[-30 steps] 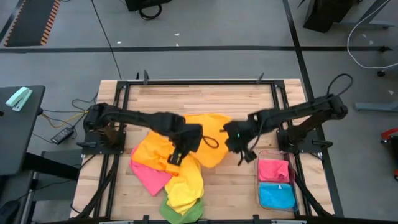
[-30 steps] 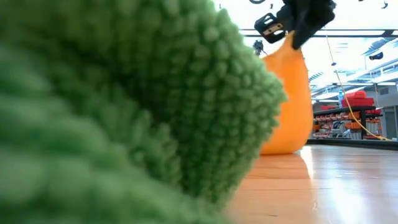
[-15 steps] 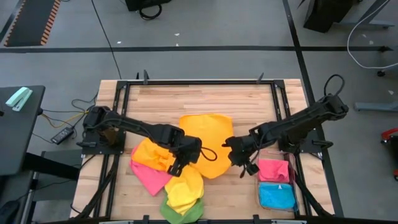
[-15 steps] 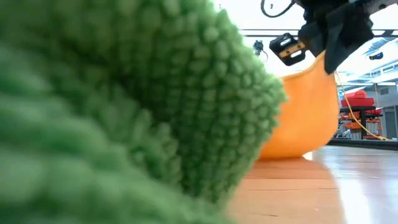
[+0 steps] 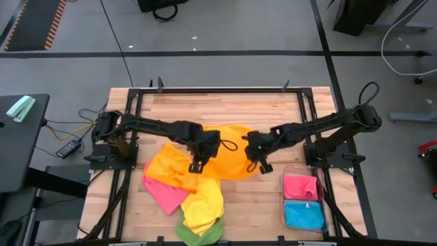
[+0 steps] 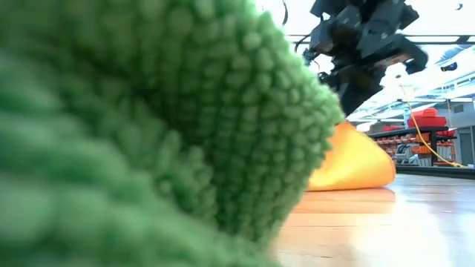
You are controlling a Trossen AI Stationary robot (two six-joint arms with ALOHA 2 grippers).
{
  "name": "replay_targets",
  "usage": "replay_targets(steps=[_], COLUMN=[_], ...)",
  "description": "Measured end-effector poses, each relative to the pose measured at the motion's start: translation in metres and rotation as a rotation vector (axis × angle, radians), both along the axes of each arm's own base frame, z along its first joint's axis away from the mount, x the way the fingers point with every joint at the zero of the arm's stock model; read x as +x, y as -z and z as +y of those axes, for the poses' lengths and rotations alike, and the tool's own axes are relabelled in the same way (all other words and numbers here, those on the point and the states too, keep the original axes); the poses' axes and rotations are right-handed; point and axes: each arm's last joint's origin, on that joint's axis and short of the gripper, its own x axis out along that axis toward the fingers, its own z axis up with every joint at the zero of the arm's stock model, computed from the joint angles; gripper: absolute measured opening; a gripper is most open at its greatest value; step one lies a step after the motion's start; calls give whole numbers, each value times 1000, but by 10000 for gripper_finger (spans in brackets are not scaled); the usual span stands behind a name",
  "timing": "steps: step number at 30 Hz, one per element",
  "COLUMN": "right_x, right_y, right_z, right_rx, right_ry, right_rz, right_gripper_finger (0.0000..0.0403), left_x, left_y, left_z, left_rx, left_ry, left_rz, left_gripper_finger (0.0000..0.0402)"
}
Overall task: Fold microfiber towels
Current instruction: Fold the orange towel
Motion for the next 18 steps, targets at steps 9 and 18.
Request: replay_targets(steps=[9,18], right_x=[5,13], right_y=[9,29], right_z=[-41,-76], right_rx=[-86,-161], right_ry=[175,259], right_rz=[30,62], right_gripper_finger=[6,6], left_x=[-12,-15], left_y=[26,27], left_z=[53,100], left_rx=[101,162], left_ry=[-176,-286], left_rz=[38,8], left_gripper_finger=[24,21])
